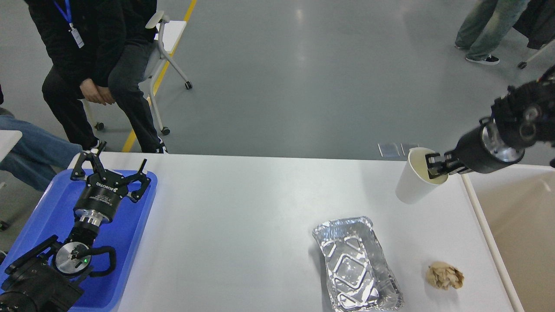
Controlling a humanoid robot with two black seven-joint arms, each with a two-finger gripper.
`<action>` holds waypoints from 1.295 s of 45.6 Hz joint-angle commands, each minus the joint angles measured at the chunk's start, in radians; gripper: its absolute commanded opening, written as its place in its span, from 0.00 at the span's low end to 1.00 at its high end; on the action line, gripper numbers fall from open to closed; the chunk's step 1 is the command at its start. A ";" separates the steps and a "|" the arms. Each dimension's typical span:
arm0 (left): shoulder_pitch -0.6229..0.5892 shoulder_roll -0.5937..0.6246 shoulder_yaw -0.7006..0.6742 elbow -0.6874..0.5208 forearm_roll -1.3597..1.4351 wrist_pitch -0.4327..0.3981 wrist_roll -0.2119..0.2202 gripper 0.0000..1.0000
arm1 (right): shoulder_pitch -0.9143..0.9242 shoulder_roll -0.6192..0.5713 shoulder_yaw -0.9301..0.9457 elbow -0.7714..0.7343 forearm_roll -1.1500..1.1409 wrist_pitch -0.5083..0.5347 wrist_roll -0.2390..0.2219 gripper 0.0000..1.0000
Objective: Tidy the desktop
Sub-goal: 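Close the right gripper on the cup rim and lift it, then carry the cup over the white bin and release it inside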
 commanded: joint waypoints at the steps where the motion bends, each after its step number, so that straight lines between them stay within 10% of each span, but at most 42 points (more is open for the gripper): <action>1: 0.000 0.000 0.000 0.000 0.000 0.000 0.000 0.99 | 0.222 -0.029 -0.018 0.034 -0.027 0.184 -0.001 0.00; 27: 0.000 0.000 0.000 0.000 0.000 0.000 0.000 0.99 | 0.350 -0.043 -0.021 0.025 -0.090 0.239 -0.001 0.00; 59: 0.002 0.003 0.000 0.000 0.000 0.000 0.000 0.99 | 0.169 -0.452 -0.183 -0.210 -0.286 0.216 -0.007 0.00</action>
